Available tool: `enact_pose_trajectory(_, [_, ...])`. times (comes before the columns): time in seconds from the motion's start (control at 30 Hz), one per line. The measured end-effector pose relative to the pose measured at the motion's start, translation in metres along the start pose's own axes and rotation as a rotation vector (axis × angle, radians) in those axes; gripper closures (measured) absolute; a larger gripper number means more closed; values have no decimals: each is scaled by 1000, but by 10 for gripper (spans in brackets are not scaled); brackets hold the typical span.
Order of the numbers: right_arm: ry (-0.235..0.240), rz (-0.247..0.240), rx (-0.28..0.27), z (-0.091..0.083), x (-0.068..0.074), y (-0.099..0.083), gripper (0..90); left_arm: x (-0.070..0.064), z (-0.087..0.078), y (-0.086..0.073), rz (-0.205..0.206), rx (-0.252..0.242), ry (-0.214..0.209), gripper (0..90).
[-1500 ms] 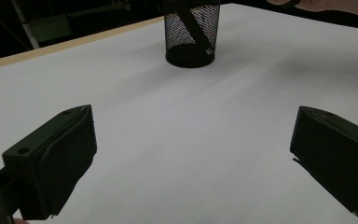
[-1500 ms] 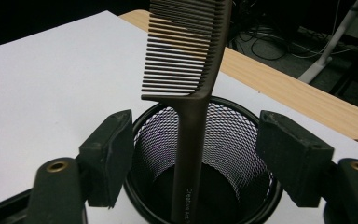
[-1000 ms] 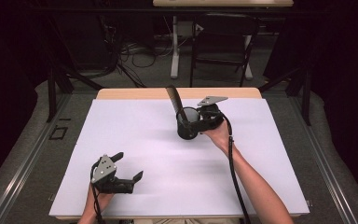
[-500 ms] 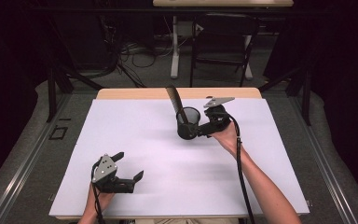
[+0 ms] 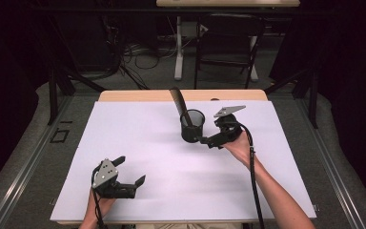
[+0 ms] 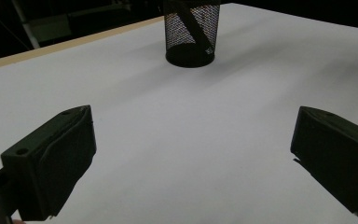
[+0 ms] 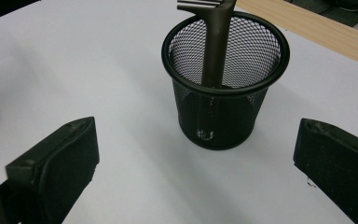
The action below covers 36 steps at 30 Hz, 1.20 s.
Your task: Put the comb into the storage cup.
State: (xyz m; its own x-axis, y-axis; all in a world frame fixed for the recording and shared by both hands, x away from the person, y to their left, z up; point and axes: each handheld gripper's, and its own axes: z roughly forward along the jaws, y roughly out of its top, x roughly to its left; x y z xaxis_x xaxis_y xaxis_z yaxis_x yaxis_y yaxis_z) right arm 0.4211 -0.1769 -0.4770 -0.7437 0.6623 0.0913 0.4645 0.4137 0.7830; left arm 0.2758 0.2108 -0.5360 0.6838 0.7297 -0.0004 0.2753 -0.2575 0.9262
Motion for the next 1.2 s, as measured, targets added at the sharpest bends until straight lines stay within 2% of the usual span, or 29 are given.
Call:
enact_pose_trajectory(0.77, [3, -28, 59, -27, 17, -29, 0, -1, -2, -1, -2, 1, 8, 1])
enact_pose_trajectory(1.2, [0, -44, 63, -40, 30, -48, 0, -1, -2, -1, 2, 3, 7, 1])
